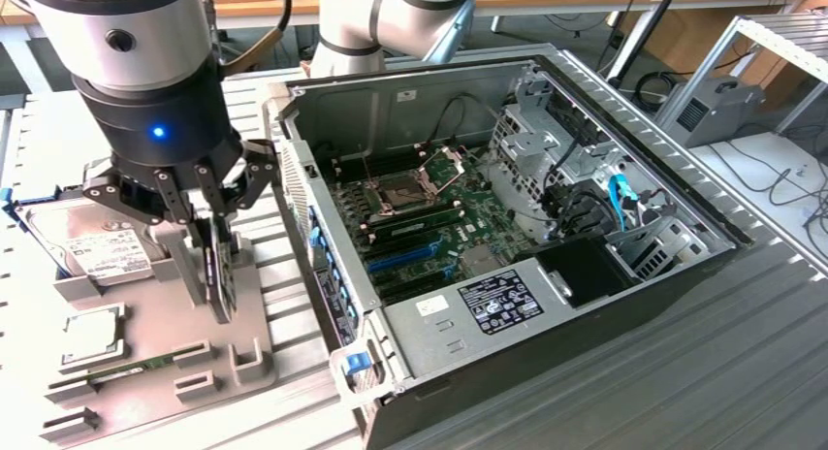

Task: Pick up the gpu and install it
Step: 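Pick up the gpu and move the gpu toward the slot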

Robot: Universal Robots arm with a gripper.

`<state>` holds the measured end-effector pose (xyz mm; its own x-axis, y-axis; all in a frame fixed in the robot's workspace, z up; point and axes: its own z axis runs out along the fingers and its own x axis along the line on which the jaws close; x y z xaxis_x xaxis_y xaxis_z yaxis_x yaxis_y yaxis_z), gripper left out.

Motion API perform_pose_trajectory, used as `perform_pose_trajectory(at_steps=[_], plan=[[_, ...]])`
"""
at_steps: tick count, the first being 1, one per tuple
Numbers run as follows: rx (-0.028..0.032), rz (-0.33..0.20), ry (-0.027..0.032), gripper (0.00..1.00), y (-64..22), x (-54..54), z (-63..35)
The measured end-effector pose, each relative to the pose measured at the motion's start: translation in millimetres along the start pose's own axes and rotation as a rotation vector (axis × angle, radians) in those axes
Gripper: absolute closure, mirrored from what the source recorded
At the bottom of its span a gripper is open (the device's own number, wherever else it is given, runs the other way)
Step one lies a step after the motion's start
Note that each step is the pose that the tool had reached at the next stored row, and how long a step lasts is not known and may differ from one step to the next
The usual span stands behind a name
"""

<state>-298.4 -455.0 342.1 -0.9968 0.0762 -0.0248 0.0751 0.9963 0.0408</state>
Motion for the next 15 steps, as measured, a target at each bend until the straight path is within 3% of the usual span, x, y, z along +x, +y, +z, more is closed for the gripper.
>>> perform_pose_trajectory(at_steps=[15], plan=[[-0.0001, 0.000, -0.0001, 0.74, 0.2, -0.1, -6.0]])
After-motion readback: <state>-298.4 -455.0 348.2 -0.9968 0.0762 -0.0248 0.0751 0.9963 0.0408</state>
